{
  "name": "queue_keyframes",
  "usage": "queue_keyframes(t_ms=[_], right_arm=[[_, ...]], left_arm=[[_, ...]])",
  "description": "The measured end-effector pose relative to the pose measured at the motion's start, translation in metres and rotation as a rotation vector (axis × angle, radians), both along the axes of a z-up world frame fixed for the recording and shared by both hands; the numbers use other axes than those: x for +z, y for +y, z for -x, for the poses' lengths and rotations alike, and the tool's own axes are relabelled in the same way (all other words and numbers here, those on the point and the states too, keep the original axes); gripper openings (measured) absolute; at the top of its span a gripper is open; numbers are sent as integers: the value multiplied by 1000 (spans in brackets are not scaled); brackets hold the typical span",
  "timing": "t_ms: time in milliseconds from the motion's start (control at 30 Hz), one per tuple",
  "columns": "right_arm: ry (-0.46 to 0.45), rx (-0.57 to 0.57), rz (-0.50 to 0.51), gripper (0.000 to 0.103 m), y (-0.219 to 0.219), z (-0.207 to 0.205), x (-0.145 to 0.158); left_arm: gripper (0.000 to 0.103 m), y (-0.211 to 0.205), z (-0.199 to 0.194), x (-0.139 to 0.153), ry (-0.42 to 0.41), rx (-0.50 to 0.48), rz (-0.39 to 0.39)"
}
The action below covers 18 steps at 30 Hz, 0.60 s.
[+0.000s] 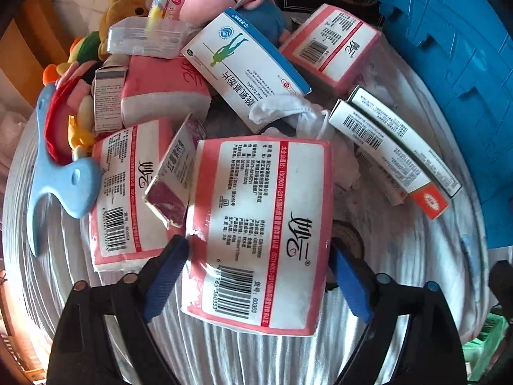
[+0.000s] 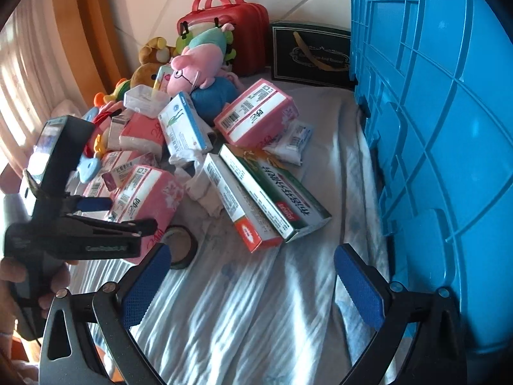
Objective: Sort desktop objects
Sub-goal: 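Grasp the pink-and-white tissue pack with the left tool while the right tool grasps the black tape roll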
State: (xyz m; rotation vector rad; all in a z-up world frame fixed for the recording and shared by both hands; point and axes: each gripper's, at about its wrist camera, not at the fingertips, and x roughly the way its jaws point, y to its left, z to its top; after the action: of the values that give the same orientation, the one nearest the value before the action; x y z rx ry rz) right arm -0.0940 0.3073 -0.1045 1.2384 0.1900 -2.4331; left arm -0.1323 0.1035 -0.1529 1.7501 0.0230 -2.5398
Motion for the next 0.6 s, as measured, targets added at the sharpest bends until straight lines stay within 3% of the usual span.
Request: queue_keyframes(t_ms=[67, 200, 267, 367, 433, 500, 533, 600], right_arm=[[6, 7, -4, 103, -1, -1, -1], [-17, 55, -28, 103, -13, -1, -10], [-29, 84, -39, 103, -22, -3, -18], [-86, 149, -18, 103, -39, -4, -34], [-84, 176, -39, 102, -51, -5, -41], [-65, 199, -72, 87, -64, -5, -44], [-64, 205, -78, 73, -68, -4, -45], [-80, 218, -77, 68, -75, 0, -47]], left_arm=[[88, 0, -6, 0, 27, -18, 16], [70, -20, -40, 15, 28, 32, -41], [61, -30, -62, 21, 40, 50, -20], [61, -39, -78, 17, 28, 47, 21], [67, -38, -75, 13, 39, 19, 41], [80, -32, -67, 6, 33, -7, 60], [83, -31, -59, 1, 25, -14, 71], [94, -35, -49, -5, 23, -26, 60]])
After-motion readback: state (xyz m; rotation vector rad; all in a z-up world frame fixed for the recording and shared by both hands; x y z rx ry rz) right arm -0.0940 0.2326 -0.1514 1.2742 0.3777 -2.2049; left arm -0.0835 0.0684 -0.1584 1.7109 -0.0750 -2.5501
